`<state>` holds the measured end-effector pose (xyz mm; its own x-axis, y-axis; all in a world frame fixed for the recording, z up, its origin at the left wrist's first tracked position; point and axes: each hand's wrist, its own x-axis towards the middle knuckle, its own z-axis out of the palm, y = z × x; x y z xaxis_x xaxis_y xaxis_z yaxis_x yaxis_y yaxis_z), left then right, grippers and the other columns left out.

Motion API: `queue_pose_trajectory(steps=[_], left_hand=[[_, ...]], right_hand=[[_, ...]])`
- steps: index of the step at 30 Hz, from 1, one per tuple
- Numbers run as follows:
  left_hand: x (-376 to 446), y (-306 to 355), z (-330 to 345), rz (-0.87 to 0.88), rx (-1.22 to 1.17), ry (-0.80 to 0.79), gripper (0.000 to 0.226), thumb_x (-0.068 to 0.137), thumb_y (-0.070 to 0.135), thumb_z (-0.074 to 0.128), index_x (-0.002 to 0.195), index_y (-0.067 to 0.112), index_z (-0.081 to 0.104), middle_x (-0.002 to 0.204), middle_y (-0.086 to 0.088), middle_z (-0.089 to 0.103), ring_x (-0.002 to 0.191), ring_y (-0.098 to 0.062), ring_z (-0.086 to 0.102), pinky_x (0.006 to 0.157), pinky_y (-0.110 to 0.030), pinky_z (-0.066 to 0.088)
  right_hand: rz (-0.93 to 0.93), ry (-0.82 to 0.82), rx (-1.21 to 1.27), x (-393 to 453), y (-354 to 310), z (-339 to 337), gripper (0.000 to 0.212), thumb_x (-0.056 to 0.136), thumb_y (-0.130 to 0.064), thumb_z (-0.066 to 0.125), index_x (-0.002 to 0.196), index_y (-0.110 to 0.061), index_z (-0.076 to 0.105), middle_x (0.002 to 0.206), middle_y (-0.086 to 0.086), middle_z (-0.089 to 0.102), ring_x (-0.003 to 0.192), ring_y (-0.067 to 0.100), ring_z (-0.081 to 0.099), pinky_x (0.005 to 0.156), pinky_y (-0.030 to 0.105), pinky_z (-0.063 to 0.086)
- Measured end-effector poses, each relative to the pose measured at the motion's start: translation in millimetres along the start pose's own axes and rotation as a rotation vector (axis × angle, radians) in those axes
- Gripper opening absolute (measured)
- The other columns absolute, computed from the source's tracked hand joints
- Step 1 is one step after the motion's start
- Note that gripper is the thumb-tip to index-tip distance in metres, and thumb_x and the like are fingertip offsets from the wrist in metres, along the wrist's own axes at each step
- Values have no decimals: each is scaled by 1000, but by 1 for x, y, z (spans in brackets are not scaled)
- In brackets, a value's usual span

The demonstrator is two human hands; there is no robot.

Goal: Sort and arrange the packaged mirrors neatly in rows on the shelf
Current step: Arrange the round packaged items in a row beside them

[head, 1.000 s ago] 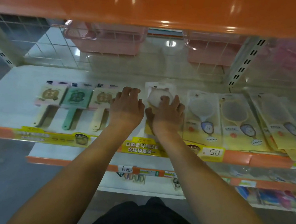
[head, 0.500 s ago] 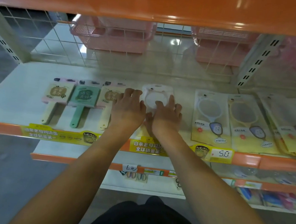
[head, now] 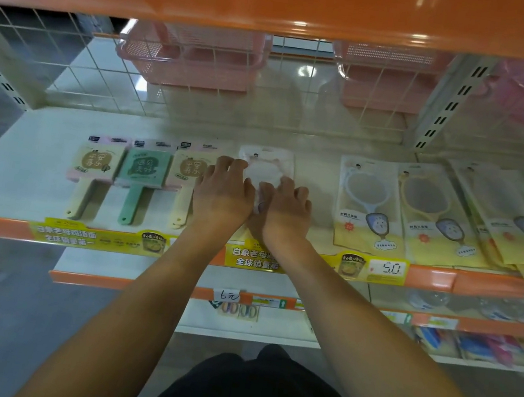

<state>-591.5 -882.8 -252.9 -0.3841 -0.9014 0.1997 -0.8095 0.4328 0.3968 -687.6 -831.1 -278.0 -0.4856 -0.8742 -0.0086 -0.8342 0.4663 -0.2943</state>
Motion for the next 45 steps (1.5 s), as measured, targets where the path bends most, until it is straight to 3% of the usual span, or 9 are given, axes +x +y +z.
queue_pose_trajectory(steps=[5,9,14,22,28,38,45], left_hand=[[0,-6,-2,-14,35,-12,36,93,28,50,127,16,53,128,-7,53,113,-31,53,91,-43,44],[-1,-10,-2,-19,76,-27,37,92,28,50,127,16,51,129,-7,52,115,-31,51,91,-43,43],[-3,-14,-7,-51,69,-30,38,92,26,51,128,16,51,130,-8,50,118,-32,49,93,-44,41],[-8,-23,-14,-52,85,-1,39,91,26,51,128,14,52,130,-11,52,121,-32,46,90,-44,40],[-4,-10,-12,-25,62,-31,41,93,30,50,131,16,49,132,-8,49,120,-33,47,97,-44,39],[10,64,11,135,24,-69,40,94,31,48,132,19,48,137,-6,46,122,-30,47,96,-42,40],[8,99,35,195,34,-148,41,95,32,45,134,19,45,136,-4,44,120,-27,47,95,-39,39]], right_hand=[[-3,2,-40,4,1,-1,52,84,-61,50,129,-34,48,137,2,39,119,32,36,97,40,34],[-35,27,24,8,3,-3,60,89,-58,49,141,-31,37,150,1,32,132,30,31,103,40,32],[-107,-26,54,8,0,9,56,86,-54,56,135,-27,48,148,2,36,135,27,30,106,39,34],[-105,-27,48,9,-10,14,54,83,-55,57,130,-29,52,147,-2,36,135,24,28,107,37,34],[-91,29,95,5,1,-10,64,90,-53,53,146,-28,33,155,1,26,142,26,22,110,40,27],[172,176,73,7,73,-72,65,90,-50,52,147,-26,31,156,4,25,143,32,19,111,45,24],[371,65,-11,-3,125,-70,72,86,-56,54,145,-24,27,154,17,20,139,39,22,108,46,27]])
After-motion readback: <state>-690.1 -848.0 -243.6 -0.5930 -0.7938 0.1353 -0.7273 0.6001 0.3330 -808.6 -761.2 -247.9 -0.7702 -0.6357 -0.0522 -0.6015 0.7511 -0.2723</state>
